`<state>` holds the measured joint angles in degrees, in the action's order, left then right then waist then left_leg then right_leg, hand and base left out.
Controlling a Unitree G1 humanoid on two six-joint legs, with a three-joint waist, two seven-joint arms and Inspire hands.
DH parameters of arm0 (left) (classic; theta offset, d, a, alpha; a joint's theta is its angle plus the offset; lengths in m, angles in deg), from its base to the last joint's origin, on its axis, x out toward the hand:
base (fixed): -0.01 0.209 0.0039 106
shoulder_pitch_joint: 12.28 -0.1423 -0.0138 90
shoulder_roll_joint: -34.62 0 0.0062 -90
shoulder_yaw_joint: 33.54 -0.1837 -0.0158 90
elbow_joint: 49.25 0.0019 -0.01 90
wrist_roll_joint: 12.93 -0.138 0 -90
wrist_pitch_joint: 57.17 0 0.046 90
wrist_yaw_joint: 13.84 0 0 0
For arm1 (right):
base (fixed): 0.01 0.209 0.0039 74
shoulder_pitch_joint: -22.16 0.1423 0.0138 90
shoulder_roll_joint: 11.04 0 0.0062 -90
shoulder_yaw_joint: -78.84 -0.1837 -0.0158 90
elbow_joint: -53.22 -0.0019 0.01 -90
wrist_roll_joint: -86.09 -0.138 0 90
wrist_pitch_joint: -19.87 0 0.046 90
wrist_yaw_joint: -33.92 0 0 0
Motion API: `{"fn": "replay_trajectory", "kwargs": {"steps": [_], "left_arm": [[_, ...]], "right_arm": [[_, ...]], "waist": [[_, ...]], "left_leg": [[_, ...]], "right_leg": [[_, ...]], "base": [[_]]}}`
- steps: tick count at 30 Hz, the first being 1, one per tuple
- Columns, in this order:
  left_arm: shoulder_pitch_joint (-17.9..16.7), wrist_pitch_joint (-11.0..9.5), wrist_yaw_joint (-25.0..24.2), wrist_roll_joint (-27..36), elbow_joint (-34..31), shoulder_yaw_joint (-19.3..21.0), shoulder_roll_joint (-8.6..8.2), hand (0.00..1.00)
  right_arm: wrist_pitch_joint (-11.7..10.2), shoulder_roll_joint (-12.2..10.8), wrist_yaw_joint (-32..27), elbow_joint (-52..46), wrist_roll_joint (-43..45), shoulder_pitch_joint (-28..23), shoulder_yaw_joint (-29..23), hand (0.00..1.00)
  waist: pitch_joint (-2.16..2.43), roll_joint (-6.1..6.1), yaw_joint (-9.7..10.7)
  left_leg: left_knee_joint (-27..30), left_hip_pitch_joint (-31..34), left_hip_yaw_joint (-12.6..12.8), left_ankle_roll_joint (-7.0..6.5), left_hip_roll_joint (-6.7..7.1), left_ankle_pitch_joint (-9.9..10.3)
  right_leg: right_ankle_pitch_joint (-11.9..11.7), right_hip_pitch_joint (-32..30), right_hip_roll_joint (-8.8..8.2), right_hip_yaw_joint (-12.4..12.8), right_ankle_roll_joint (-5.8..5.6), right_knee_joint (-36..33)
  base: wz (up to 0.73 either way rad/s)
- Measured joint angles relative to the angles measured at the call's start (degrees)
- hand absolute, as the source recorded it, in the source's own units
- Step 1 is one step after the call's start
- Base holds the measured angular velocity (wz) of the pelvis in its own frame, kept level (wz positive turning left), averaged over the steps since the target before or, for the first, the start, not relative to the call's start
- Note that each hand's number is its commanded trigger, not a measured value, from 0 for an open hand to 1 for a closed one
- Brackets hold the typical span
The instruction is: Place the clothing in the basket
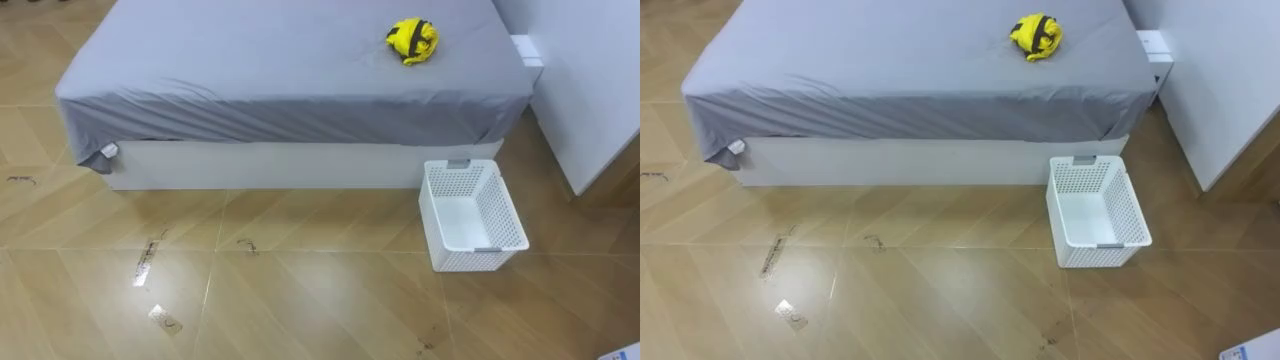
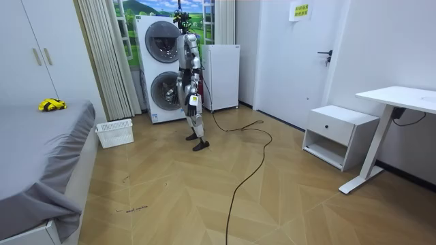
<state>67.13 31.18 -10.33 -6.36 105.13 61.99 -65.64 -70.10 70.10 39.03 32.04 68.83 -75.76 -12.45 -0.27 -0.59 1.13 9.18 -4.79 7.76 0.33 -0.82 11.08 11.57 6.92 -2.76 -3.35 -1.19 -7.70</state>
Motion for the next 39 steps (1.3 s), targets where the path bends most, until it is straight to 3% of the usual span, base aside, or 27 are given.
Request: {"fn": "replay_trajectory", "kwargs": {"steps": [28, 34, 36, 37, 38, 39], "left_arm": [[-0.16, 0.12, -1.33, 0.63, -0.03, 0.69, 0.15, 0.00], [-0.13, -0.24, -1.68, 1.06, -0.36, 2.52, 0.53, 0.00], [-0.17, -0.43, -1.86, 3.11, -0.63, 2.77, 0.75, 0.00], [-0.18, -0.51, -1.92, 4.03, -0.84, 3.32, 0.73, 0.00], [-0.18, -1.17, -1.94, 5.18, -0.89, 3.55, 0.75, 0.00], [-0.31, -1.58, -1.90, 6.10, -1.00, 3.50, 0.74, 0.00]], "right_arm": [[0.09, -0.07, -0.15, -0.11, 0.00, 0.19, 0.13, 0.00], [0.07, -0.25, -0.36, -1.06, 1.87, 0.33, 0.01, 0.00], [-0.02, -0.36, -0.14, -1.22, 1.94, -0.15, 0.08, 0.00], [-0.08, -0.21, 0.02, -1.20, 1.91, -0.26, 0.07, 0.00], [-0.12, -0.04, 0.04, -1.20, 1.90, -0.17, 0.08, 0.00], [-0.14, 0.07, -0.04, -1.18, 1.85, -0.19, 0.05, 0.00]], "waist": [[0.19, -0.23, -0.31], [0.50, -0.12, -1.02], [0.49, -0.42, -1.42], [0.39, -0.40, -1.61], [-0.07, -0.25, -1.52], [-0.10, -0.13, -1.46]], "left_leg": [[0.59, 0.32, 0.16, 0.26, -0.41, 0.53], [9.86, 4.71, 0.08, 1.75, -3.00, 3.99], [15.84, 7.19, 0.42, 1.77, -3.84, 4.00], [21.59, 9.69, 0.85, 1.74, -4.94, 3.98], [28.82, 13.68, 0.40, 0.91, -6.29, 3.72], [31.07, 15.24, -0.02, 0.19, -6.17, 4.13]], "right_leg": [[0.28, -0.51, 0.28, -0.01, 0.25, -0.32], [3.34, -3.23, 1.99, 0.01, 2.01, -5.67], [4.24, -2.99, 2.25, -0.06, 2.73, -6.28], [4.72, -2.58, 2.77, 0.11, 3.25, -6.45], [5.33, -1.37, 3.14, 0.27, 4.25, -6.74], [5.84, -1.04, 3.15, 0.24, 4.65, -7.08]], "base": [[0.00], [-0.01], [0.03], [0.15], [0.17], [0.18]]}}
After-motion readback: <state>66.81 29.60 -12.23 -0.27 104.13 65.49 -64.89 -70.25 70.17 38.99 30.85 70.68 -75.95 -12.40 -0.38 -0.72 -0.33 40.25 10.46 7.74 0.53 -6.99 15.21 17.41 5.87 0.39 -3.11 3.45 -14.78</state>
